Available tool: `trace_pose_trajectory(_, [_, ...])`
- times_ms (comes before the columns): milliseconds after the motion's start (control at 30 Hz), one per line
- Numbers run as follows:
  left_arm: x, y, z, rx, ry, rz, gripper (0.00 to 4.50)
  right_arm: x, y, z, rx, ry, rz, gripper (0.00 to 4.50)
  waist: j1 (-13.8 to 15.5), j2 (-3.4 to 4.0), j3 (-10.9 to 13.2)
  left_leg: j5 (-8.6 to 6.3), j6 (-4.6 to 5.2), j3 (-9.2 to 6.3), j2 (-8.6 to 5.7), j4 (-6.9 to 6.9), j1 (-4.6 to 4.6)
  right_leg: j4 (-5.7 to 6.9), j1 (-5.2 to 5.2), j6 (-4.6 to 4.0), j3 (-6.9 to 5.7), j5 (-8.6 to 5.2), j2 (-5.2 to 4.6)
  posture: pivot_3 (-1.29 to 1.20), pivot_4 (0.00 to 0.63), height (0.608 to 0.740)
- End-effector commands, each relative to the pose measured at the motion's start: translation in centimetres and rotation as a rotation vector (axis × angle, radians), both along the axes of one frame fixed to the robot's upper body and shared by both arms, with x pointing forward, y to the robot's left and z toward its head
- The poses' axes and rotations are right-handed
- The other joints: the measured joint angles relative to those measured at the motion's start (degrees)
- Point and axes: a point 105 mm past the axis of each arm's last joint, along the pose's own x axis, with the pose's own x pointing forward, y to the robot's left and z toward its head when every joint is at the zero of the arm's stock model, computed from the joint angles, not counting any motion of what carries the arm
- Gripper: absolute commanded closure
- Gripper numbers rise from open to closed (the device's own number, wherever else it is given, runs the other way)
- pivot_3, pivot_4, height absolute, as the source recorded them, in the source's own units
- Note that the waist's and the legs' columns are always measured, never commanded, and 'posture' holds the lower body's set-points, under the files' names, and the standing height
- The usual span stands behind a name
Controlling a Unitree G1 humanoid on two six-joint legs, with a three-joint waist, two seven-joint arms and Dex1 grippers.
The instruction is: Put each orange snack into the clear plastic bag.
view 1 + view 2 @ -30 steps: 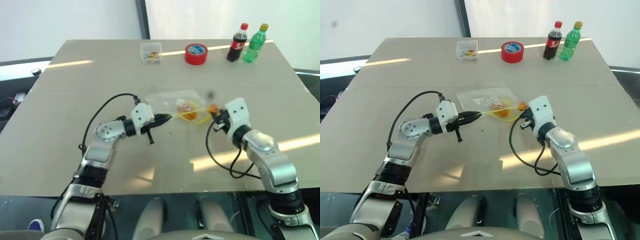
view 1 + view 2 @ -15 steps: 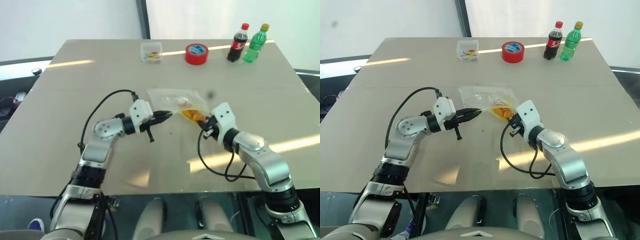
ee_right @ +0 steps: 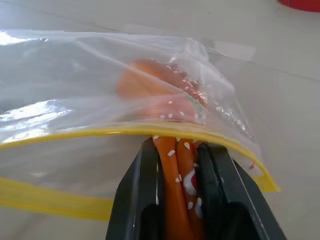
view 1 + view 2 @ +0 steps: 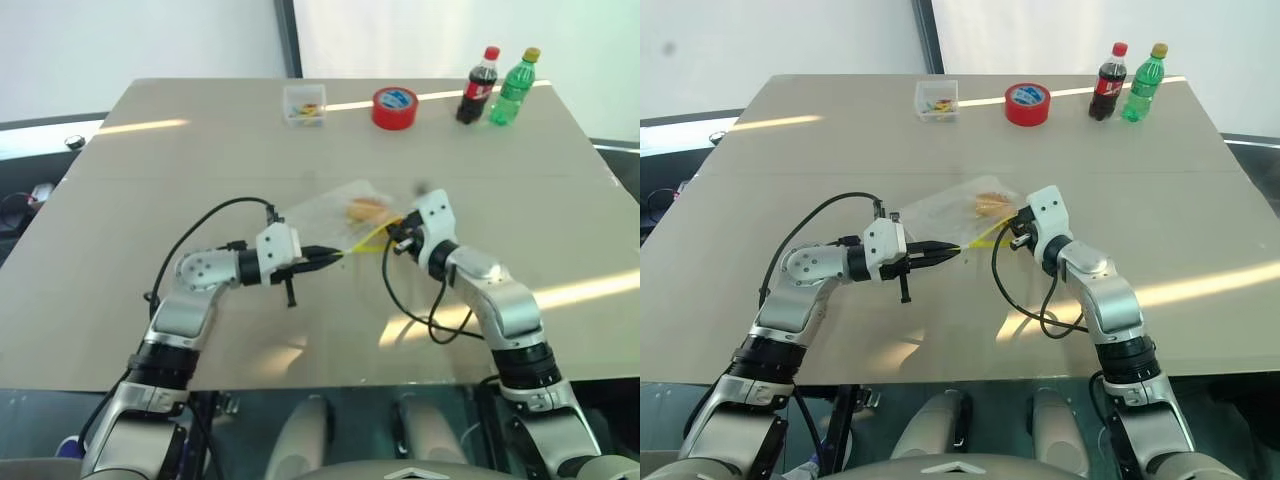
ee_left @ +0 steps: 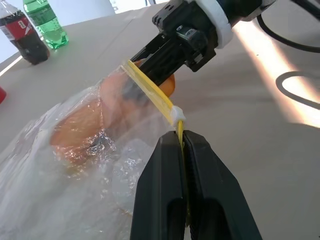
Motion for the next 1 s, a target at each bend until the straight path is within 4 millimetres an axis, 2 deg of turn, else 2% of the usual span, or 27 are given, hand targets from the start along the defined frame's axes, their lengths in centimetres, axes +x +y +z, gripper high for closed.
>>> trace_pose_trajectory(33, [0.1, 0.0, 1.0, -0.013, -0.042, 0.003, 4.5, -1.8, 2.5, 1.4, 0.036, -0.096, 0.182, 3.91, -0.2, 0.0, 0.0, 0.0, 0.0, 0.01, 0.0, 0.0, 0.0, 0.0, 0.0, 0.0, 0.01, 0.0, 0.02, 0.0, 0.15, 0.74])
trace_pose_trajectory(233, [-0.2, 0.1, 0.8, -0.013, -0.04, 0.01, 4.5, -2.2, 4.6, 1.7, -0.012, -0.178, 0.289, 3.91, -0.1, 0.0, 0.0, 0.0, 0.0, 0.02, 0.02, 0.01, 0.01, 0.02, -0.02, 0.0, 0.02, 0.0, 0.02, 0.0, 0.15, 0.74])
trace_pose_trajectory(300, [-0.3, 0.0, 0.8, -0.014, -0.04, 0.012, 4.5, -1.8, 4.8, 1.4, -0.05, -0.194, 0.289, 3.91, -0.1, 0.01, 0.0, 0.0, 0.0, 0.02, 0.02, 0.01, 0.01, 0.03, -0.02, 0.0, 0.01, 0.0, 0.02, 0.0, 0.15, 0.74])
trace_pose_trajectory(400, [-0.4, 0.0, 0.8, -0.016, -0.042, 0.015, 4.5, -0.9, 4.7, 1.9, -0.01, -0.209, 0.26, 3.91, 0.0, 0.01, 0.0, 0.0, 0.0, 0.01, 0.02, 0.01, 0.01, 0.02, -0.02, 0.0, 0.01, 0.0, 0.02, 0.0, 0.15, 0.74])
trace_pose_trajectory(667, [-0.6, 0.0, 0.7, -0.025, -0.036, 0.026, 4.5, -1.6, 6.7, 1.6, -0.038, -0.251, 0.383, 3.91, -0.1, 0.01, 0.0, 0.0, -0.01, 0.02, 0.02, 0.0, 0.02, 0.02, -0.02, 0.0, 0.02, 0.0, 0.01, 0.0, 0.15, 0.74])
trace_pose_trajectory(700, [-0.6, 0.0, 0.7, -0.027, -0.035, 0.027, 4.5, -1.3, 6.8, 1.6, -0.038, -0.258, 0.372, 3.12, -0.1, 0.01, 0.0, 0.0, 0.0, 0.01, 0.03, 0.0, 0.02, 0.03, -0.02, 0.0, 0.01, 0.0, 0.02, 0.0, 0.15, 0.74])
trace_pose_trajectory(767, [-0.6, 0.0, 0.7, -0.029, -0.034, 0.03, 4.5, -1.3, 6.9, 1.7, -0.045, -0.272, 0.374, 2.34, 0.0, 0.01, 0.0, 0.0, -0.01, 0.01, 0.03, 0.0, 0.02, 0.03, -0.02, 0.0, 0.01, 0.0, 0.02, 0.0, 0.15, 0.74])
trace_pose_trajectory(867, [-0.4, -0.2, 1.0, -0.07, -0.02, 0.05, 4.5, -0.7, 5.9, 2.3, -0.056, -0.334, 0.293, 0.95, 0.0, 0.01, 0.0, 0.0, -0.01, 0.02, 0.02, 0.01, 0.02, 0.02, -0.02, 0.0, 0.02, 0.0, 0.01, 0.0, 0.15, 0.74])
trace_pose_trajectory(1000, [0.1, -0.1, 1.6, -0.132, 0.011, 0.091, 4.5, -1.0, 4.2, 2.8, -0.101, -0.382, 0.249, 0.95, 0.1, 0.01, 0.0, 0.0, -0.01, 0.01, 0.02, 0.01, 0.0, 0.01, -0.03, 0.0, 0.02, 0.0, -0.01, 0.0, 0.15, 0.74])
